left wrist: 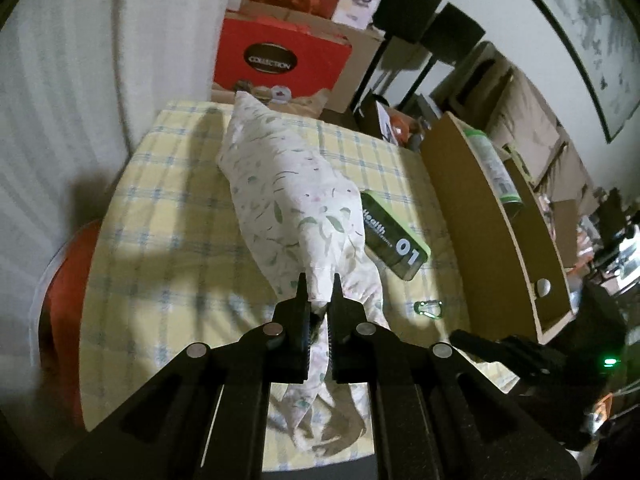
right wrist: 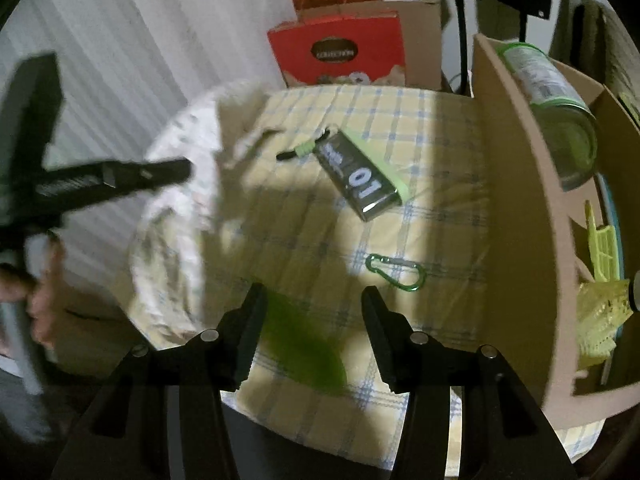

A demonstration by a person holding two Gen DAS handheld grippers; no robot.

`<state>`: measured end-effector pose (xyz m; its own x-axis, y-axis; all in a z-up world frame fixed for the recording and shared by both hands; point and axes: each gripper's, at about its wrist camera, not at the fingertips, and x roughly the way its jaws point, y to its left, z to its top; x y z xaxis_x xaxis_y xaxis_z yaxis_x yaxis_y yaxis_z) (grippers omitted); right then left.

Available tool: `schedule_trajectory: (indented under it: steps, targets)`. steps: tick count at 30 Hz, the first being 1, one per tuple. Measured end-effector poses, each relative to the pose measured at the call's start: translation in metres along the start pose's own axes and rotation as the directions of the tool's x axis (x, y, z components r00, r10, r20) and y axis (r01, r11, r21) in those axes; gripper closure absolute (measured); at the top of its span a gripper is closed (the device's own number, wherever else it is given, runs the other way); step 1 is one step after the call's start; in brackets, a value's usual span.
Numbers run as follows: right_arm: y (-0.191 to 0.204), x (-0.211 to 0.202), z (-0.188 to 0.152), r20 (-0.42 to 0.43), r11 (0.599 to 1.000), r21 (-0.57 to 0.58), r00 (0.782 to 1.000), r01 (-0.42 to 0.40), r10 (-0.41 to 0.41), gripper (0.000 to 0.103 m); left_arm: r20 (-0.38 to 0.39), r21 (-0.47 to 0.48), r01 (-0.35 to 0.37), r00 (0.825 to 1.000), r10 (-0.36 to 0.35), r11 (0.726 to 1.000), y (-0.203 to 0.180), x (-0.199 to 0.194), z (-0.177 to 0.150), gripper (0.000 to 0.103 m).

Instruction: Organize objects

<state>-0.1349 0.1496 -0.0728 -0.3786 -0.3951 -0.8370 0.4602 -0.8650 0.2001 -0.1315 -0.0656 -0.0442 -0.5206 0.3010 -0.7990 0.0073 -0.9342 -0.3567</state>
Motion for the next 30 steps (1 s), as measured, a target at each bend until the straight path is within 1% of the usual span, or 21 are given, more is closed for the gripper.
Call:
schedule_trajectory:
  steps: [3,6,11,17,18,20,22,23,25,30]
  targets:
    - [0.008,0.01,-0.01,-0.03,1.0,-0.027,0.999,-0.016,0.015,0.053,0.002,-0.006,0.011,1.0,-0.011,1.0,0.005,-0.009,-0.009,0.097]
    - [0.016,0.018,-0.016,-0.051,0.997,-0.082,0.999,-0.01,0.006,0.053,0.007,-0.012,0.019,1.0,-0.019,1.0,0.007,-0.012,-0.013,0.097]
    - [0.031,0.027,-0.024,-0.081,0.98,-0.194,0.995,0.045,-0.062,0.053,0.013,-0.018,0.025,1.0,-0.024,1.0,0.01,-0.019,-0.018,0.097]
    - [0.04,0.032,-0.03,-0.061,0.956,-0.276,0.991,0.098,-0.119,0.052,0.009,-0.026,0.031,0.999,-0.031,0.999,0.013,-0.021,-0.024,0.097]
    - [0.04,0.031,-0.03,-0.06,0.955,-0.281,0.991,0.1,-0.121,0.054,0.007,-0.03,0.032,0.999,-0.032,0.999,0.015,-0.02,-0.025,0.097]
    - [0.04,0.031,-0.029,-0.068,0.96,-0.269,0.992,0.081,-0.103,0.06,0.004,-0.034,0.035,0.999,-0.035,0.999,0.015,-0.019,-0.026,0.097]
    - [0.041,0.031,-0.029,-0.066,0.958,-0.274,0.992,0.082,-0.104,0.066,0.003,-0.034,0.037,0.999,-0.037,0.999,0.015,-0.019,-0.026,0.097]
    - [0.042,0.031,-0.029,-0.063,0.959,-0.273,0.993,0.083,-0.104,0.068,0.003,-0.033,0.038,0.999,-0.038,0.999,0.014,-0.019,-0.026,0.097]
    - [0.041,0.029,-0.029,-0.058,0.961,-0.263,0.993,0.083,-0.101,0.069,0.007,-0.03,0.041,0.999,-0.041,0.999,0.013,-0.021,-0.026,0.097]
    - [0.031,0.023,-0.024,-0.046,0.985,-0.169,0.998,0.029,-0.038,0.069,0.024,-0.01,0.054,0.998,-0.053,0.999,0.004,-0.031,-0.022,0.097]
